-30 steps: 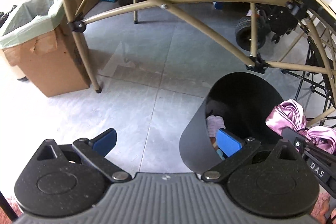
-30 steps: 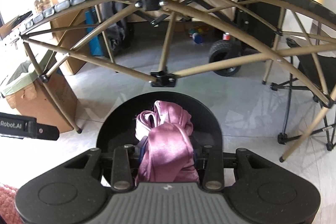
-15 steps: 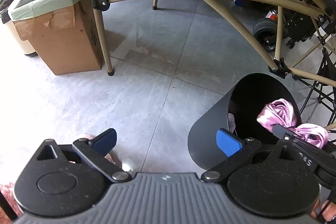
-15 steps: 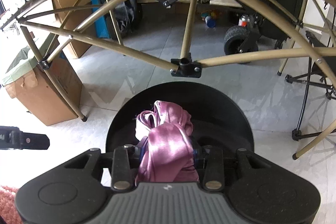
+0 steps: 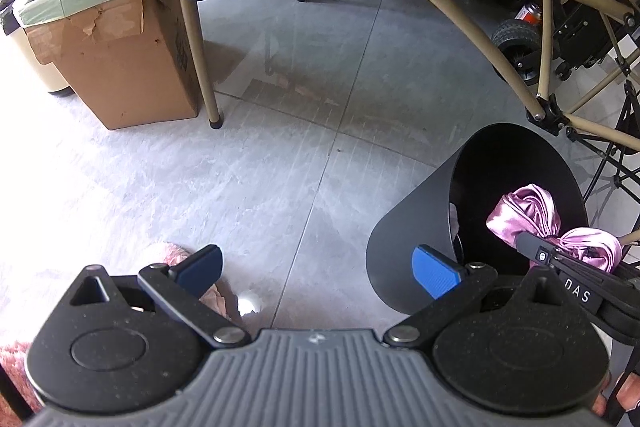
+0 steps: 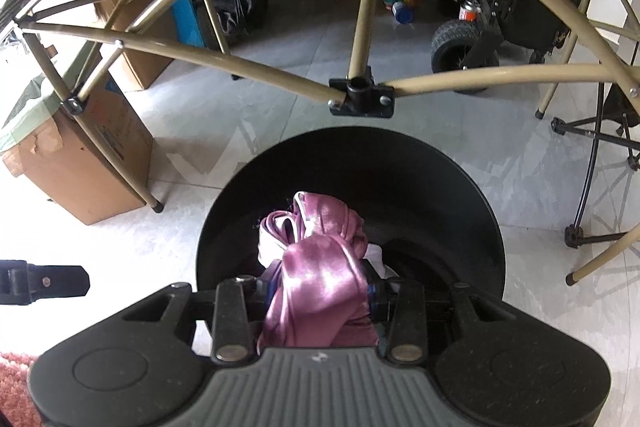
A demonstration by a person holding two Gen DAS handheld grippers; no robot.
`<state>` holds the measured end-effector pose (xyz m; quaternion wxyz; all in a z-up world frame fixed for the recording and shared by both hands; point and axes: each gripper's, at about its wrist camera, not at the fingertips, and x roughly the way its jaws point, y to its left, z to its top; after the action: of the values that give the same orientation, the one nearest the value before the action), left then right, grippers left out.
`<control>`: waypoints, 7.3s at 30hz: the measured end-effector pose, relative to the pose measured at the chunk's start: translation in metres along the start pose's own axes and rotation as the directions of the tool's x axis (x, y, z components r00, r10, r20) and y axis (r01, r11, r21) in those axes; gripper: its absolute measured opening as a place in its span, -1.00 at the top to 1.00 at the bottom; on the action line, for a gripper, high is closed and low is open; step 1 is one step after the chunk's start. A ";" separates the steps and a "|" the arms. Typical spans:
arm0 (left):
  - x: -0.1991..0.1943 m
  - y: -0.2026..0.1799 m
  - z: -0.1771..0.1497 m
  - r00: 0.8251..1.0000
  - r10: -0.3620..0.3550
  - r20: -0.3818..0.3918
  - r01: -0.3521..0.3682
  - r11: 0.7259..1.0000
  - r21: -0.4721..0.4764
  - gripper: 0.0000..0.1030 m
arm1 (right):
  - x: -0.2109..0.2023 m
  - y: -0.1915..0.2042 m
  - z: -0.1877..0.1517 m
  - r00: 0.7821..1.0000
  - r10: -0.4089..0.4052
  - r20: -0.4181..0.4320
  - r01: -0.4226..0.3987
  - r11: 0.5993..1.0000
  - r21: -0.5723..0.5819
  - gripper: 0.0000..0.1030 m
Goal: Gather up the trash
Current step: 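Move the right gripper over the bin and open it to drop the purple satin cloth, then raise both tools back toward the table, then lower the right gripper onto the yellow plush toy and close it, then grasp the lavender sachet bag with the left gripper while the right gripper holds the plush toy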
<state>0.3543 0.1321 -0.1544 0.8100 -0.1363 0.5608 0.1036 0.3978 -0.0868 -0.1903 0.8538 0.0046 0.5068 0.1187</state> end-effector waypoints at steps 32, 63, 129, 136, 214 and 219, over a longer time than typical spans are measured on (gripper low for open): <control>0.005 -0.002 -0.002 1.000 0.005 -0.013 -0.005 1.000 0.010 -1.00 | 0.002 -0.001 0.000 0.998 -0.056 -0.035 0.056 0.998 -0.005 -1.00; -0.075 -0.031 -0.010 0.954 -0.063 0.292 0.055 0.998 0.039 -1.00 | -0.076 -0.023 0.002 0.990 -0.014 0.141 0.006 0.998 0.056 -1.00; -0.132 -0.110 0.163 0.782 -0.091 0.617 0.066 0.996 0.064 -1.00 | -0.097 -0.018 0.223 0.838 -0.008 0.546 0.078 0.991 -0.105 -1.00; -0.130 -0.102 0.164 0.789 -0.076 0.610 0.060 0.997 0.046 -1.00 | -0.097 -0.014 0.221 0.836 -0.028 0.548 0.094 0.991 -0.092 -0.98; -0.083 -0.227 0.155 0.828 -0.082 0.555 -0.069 0.967 0.245 -0.77 | -0.189 -0.155 0.143 0.760 -0.066 0.646 -0.040 0.988 0.149 -0.66; -0.080 -0.229 0.155 0.831 -0.078 0.550 -0.073 0.966 0.246 -0.57 | -0.190 -0.155 0.143 0.759 -0.070 0.647 -0.041 0.987 0.155 -0.66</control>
<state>0.5357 -0.0321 -0.0041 0.9487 0.0050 0.3096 0.0641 0.4655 -0.2612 0.0235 0.9743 0.1098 0.1867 0.0623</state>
